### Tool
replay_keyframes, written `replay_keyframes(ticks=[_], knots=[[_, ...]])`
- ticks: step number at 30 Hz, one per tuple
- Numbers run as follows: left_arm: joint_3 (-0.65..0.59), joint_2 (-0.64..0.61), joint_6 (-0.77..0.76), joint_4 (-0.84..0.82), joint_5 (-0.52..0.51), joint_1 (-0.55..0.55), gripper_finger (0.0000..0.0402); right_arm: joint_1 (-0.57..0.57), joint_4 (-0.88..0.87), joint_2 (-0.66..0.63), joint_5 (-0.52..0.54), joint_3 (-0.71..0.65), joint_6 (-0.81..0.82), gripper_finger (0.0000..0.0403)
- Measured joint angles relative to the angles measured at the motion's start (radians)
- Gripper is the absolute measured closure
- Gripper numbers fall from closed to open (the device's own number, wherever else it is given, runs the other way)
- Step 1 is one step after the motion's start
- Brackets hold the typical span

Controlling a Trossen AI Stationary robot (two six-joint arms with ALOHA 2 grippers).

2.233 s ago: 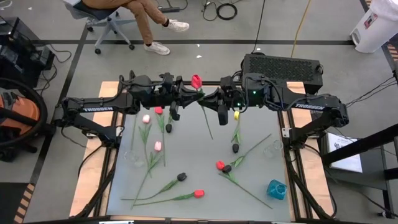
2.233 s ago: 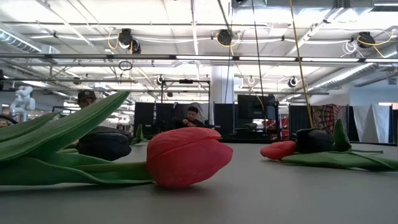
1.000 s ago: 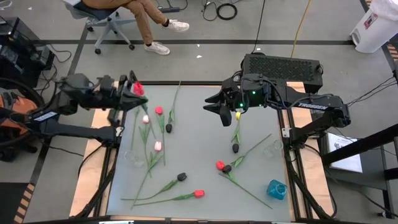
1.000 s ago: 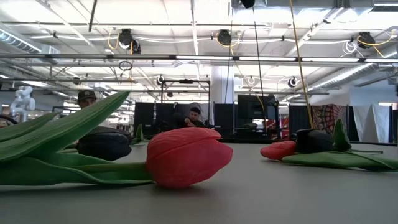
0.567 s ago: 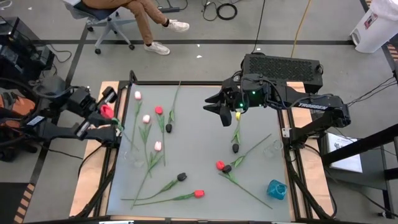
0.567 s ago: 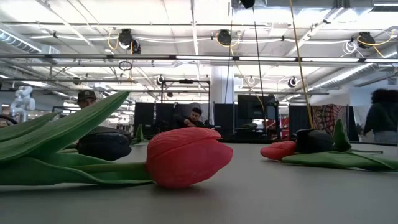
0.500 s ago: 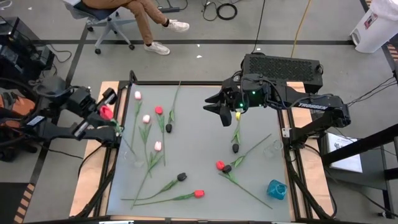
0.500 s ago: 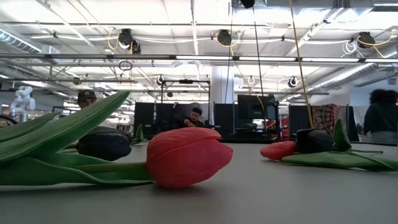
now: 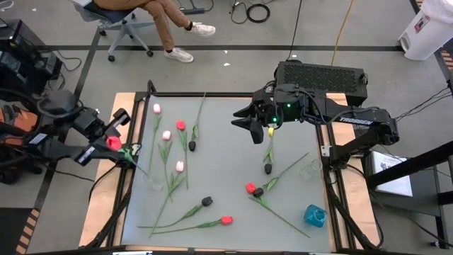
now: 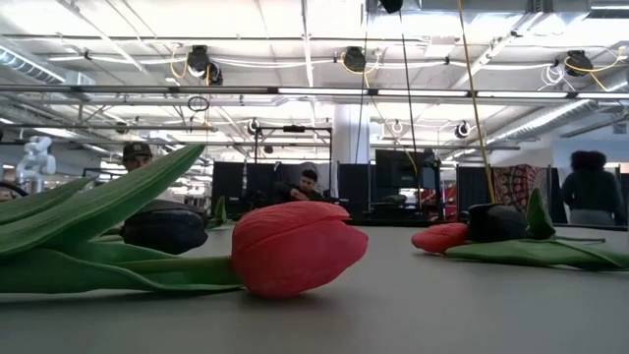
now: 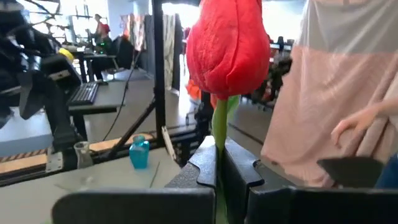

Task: Sort flowers into vase by color
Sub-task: Put the top right red tulip into the left transparent vase

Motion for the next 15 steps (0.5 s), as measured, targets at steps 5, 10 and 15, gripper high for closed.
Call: replay_keyframes(ticks=[5, 10, 15], knots=[[0.0, -0.012, 0.047, -0.05, 0.0, 0.0, 0.0394, 0.0, 0.0, 0.0, 0.0, 0.0, 0.0, 0.0243], [0.0, -0.022, 0.104, -0.078, 0.0, 0.0, 0.0394, 0.0, 0.0, 0.0, 0.0, 0.0, 0.0, 0.0243], [0.0, -0.023, 0.161, -0.127, -0.001, 0.0, 0.0394, 0.0, 0.0, 0.0, 0.0, 0.0, 0.0, 0.0243]])
